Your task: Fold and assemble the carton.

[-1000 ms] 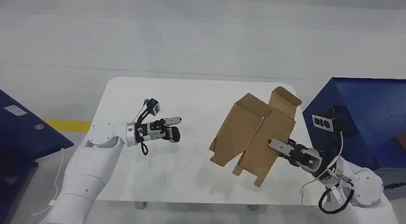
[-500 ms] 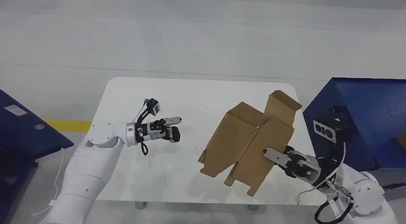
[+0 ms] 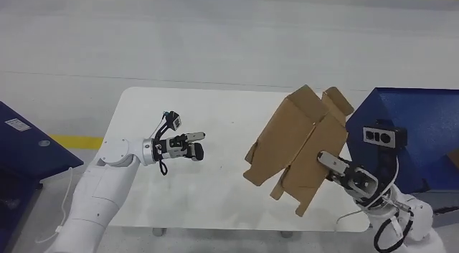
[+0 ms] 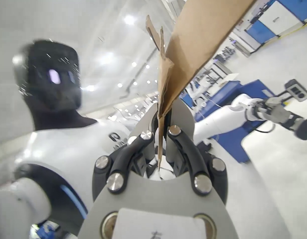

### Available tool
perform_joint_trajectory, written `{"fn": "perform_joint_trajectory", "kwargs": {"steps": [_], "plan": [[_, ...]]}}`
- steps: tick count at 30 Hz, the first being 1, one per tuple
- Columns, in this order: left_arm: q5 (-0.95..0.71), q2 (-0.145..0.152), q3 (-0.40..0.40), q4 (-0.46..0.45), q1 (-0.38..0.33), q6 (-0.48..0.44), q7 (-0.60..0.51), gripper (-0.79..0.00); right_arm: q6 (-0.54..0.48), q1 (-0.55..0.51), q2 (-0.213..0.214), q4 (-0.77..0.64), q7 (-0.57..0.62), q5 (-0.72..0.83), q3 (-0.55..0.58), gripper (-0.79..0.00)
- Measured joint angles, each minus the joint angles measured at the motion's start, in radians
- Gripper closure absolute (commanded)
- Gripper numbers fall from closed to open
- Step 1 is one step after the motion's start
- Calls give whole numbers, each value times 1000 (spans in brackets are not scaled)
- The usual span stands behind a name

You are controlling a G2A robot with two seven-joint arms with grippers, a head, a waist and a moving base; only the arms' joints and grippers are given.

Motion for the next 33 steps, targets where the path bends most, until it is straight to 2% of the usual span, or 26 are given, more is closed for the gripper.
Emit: {"fn": "perform_joint_trajectory", "kwargs": {"steps": [5,11,17,21,23,25,28,30,33], "plan": [[-6,7,-27,-49,30,1,115,-785,209,15,6,43,68,198,5,0],[30,12,-49,-64,42,22,295,-785,624,62,13,119,90,435,-44,0],[24,11,-51,-67,44,20,306,-785,1022,91,18,139,53,590,-145,0],[24,11,-51,-67,44,20,306,-785,1281,105,16,137,-66,822,-221,0],[24,11,-51,-67,44,20,306,-785,1359,108,13,124,-139,1004,-273,0],[24,11,-51,-67,44,20,306,-785,1418,119,14,112,-211,1284,-336,0],[24,11,-51,-67,44,20,306,-785,1422,144,29,122,-323,1634,-405,0],[24,11,-51,-67,44,20,306,-785,1410,167,40,136,-440,1840,-429,0],[24,11,-51,-67,44,20,306,-785,1356,207,51,129,-602,2055,-445,0]]}}
